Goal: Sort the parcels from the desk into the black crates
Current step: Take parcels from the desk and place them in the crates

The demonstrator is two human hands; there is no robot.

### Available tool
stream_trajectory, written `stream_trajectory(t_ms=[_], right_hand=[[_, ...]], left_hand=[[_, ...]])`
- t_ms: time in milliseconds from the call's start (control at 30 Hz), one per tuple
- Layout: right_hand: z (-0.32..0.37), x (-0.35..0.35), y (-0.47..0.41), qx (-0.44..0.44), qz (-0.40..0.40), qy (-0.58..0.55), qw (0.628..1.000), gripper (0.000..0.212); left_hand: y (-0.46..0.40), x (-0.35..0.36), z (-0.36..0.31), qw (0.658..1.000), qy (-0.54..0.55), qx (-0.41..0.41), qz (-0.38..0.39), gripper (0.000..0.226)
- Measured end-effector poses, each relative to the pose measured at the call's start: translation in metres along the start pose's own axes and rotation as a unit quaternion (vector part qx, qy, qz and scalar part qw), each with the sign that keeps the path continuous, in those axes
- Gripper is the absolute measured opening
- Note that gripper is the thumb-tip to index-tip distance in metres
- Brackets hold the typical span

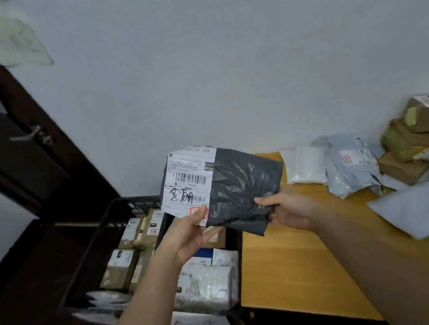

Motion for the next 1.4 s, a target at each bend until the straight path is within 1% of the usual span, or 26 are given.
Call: stream_trajectory(t_ms=[67,100,167,233,267,333,400,467,533,600,633,667,733,767,833,900,1033,1233,1333,1400], right_hand=[[-0.01,0.033,-0.015,-0.002,-0.006,0.013,1.0,0.062],[-0.016,0.048,-0.023,-0.003,-0.016,0.017,1.0,0.072],[-0.027,0.08,-0.039,0.0,-0.034,0.062,0.997,0.09],[-0.039,0.118,-0.052,0.009,-0.017,0.142,0.99,0.095],[-0.046,0.139,-0.058,0.017,0.012,0.18,0.983,0.094],[-0.061,0.179,-0.07,0.051,0.105,0.247,0.962,0.086],[-0.077,0.214,-0.08,0.1,0.185,0.31,0.927,0.068],[-0.091,0.242,-0.096,0.115,0.197,0.37,0.901,0.048],[-0.102,0.265,-0.118,0.116,0.175,0.379,0.901,0.033],[-0.113,0.287,-0.143,0.109,0.147,0.353,0.918,0.029],[-0.118,0.296,-0.158,0.1,0.122,0.341,0.927,0.028],[-0.124,0.305,-0.174,0.088,0.096,0.337,0.933,0.024],[-0.139,0.323,-0.207,0.075,0.053,0.332,0.939,0.015],[-0.149,0.331,-0.224,0.079,0.034,0.324,0.942,0.017],[-0.169,0.345,-0.259,0.102,-0.001,0.305,0.947,0.033],[-0.186,0.357,-0.289,0.126,-0.021,0.298,0.946,0.045],[-0.208,0.378,-0.327,0.167,-0.044,0.302,0.937,0.053],[-0.225,0.391,-0.361,0.209,-0.08,0.308,0.925,0.046],[-0.242,0.387,-0.369,0.234,-0.111,0.309,0.915,0.043],[-0.254,0.384,-0.369,0.253,-0.137,0.287,0.914,0.037]], left_hand=[[0.026,-0.047,-0.013,0.998,-0.028,0.022,-0.058,0.029],[0.039,-0.071,-0.019,0.994,-0.049,0.026,-0.09,0.025],[0.065,-0.118,-0.028,0.985,-0.091,0.026,-0.144,0.024],[0.09,-0.156,-0.032,0.975,-0.137,0.015,-0.171,0.026],[0.101,-0.171,-0.034,0.972,-0.155,0.009,-0.176,0.026],[0.121,-0.196,-0.036,0.97,-0.164,0.004,-0.182,0.025],[0.133,-0.22,-0.037,0.972,-0.142,0.009,-0.184,0.028],[0.142,-0.244,-0.039,0.973,-0.102,0.021,-0.204,0.028],[0.149,-0.271,-0.043,0.968,-0.055,0.033,-0.241,0.021],[0.151,-0.3,-0.049,0.959,-0.014,0.055,-0.277,0.016],[0.152,-0.315,-0.052,0.954,-0.012,0.061,-0.293,0.016],[0.152,-0.329,-0.057,0.948,-0.03,0.06,-0.31,0.017],[0.15,-0.359,-0.064,0.938,-0.103,0.039,-0.33,0.02],[0.148,-0.372,-0.069,0.933,-0.129,0.031,-0.335,0.021],[0.139,-0.4,-0.079,0.926,-0.162,0.013,-0.342,0.02],[0.126,-0.425,-0.091,0.92,-0.197,-0.025,-0.337,0.019],[0.101,-0.468,-0.113,0.912,-0.234,-0.073,-0.327,0.017],[0.068,-0.517,-0.126,0.915,-0.236,-0.122,-0.303,0.019],[0.044,-0.541,-0.123,0.915,-0.254,-0.157,-0.271,0.017],[0.026,-0.555,-0.121,0.914,-0.275,-0.178,-0.242,0.017]])
Point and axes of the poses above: each hand's wrist, its own y-axis away from the middle knuckle, its own x-axis out of the palm, z = x × y, the point moved 3 cm from there along -y, towards the middle knuckle, and after that the axes turned 2 degrees about z, right-handed, at the moved point
